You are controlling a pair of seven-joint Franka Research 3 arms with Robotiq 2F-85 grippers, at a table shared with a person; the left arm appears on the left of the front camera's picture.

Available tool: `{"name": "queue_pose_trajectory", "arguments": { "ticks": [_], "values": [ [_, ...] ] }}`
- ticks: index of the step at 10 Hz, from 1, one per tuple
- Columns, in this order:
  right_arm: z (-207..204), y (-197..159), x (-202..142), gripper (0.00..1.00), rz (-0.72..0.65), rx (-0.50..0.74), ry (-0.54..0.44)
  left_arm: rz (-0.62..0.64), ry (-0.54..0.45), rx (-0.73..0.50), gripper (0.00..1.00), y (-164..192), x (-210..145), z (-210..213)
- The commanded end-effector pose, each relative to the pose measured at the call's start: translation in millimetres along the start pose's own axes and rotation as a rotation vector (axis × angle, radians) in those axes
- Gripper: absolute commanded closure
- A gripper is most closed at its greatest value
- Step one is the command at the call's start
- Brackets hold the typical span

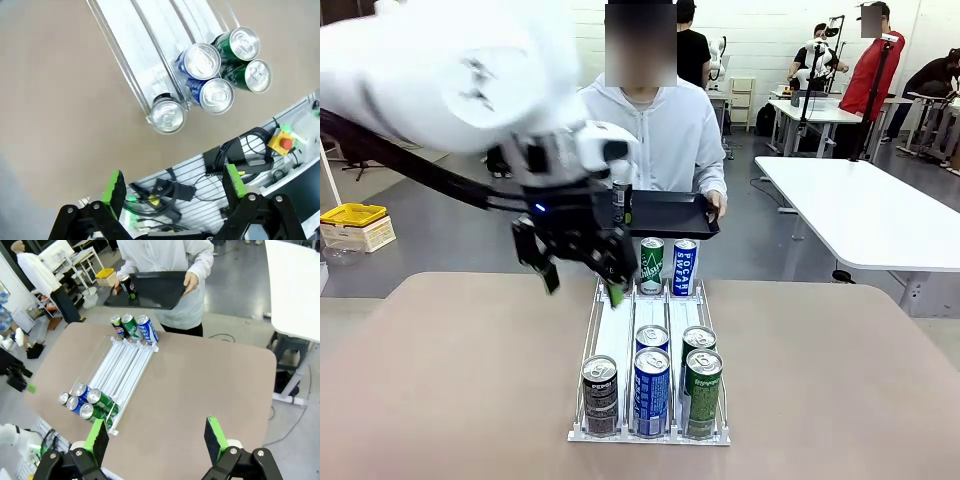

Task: Retrieve and hand over the desired beverage to the person.
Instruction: Pick up another can of the same type that the person held from the Automatic Can Dispenser.

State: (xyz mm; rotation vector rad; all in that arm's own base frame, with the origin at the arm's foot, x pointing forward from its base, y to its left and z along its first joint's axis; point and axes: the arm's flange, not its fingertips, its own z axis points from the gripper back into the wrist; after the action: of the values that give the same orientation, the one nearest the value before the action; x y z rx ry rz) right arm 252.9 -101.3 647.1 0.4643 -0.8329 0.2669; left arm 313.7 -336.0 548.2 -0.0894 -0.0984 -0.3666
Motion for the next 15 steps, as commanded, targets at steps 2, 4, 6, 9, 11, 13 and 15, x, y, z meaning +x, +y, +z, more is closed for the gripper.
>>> {"name": "queue_pose_trajectory", "arguments": {
  "ticks": [2, 4, 6, 9, 11, 13, 15],
  "values": [
    [-2, -1, 0, 0.00, 0.002, 0.023, -0.004, 0.192, 0.019, 0.100, 0.00, -38, 23, -31],
    [-2, -1, 0, 0.00, 0.002, 0.023, -0.004, 0.239, -0.015, 0.083, 0.00, -53, 27, -38],
    [-2, -1, 0, 0.00, 0.002, 0.023, -0.004, 0.232, -0.017, 0.022, 0.00, -53, 32, -36],
    [-2, -1, 0, 0.00, 0.002, 0.023, -0.004, 0.232, 0.008, 0.064, 0.00, -48, 23, -42],
    [-2, -1, 0, 0.00, 0.002, 0.023, -0.004, 0.232, 0.008, 0.064, 0.00, -48, 23, -42],
    [-2, -1, 0, 0.00, 0.002, 0.023, -0.004, 0.232, 0.008, 0.064, 0.00, -48, 23, -42],
    [-2, -1, 0, 0.00, 0.002, 0.023, -0.004, 0.232, 0.008, 0.064, 0.00, -48, 23, -42]
  ]
}}
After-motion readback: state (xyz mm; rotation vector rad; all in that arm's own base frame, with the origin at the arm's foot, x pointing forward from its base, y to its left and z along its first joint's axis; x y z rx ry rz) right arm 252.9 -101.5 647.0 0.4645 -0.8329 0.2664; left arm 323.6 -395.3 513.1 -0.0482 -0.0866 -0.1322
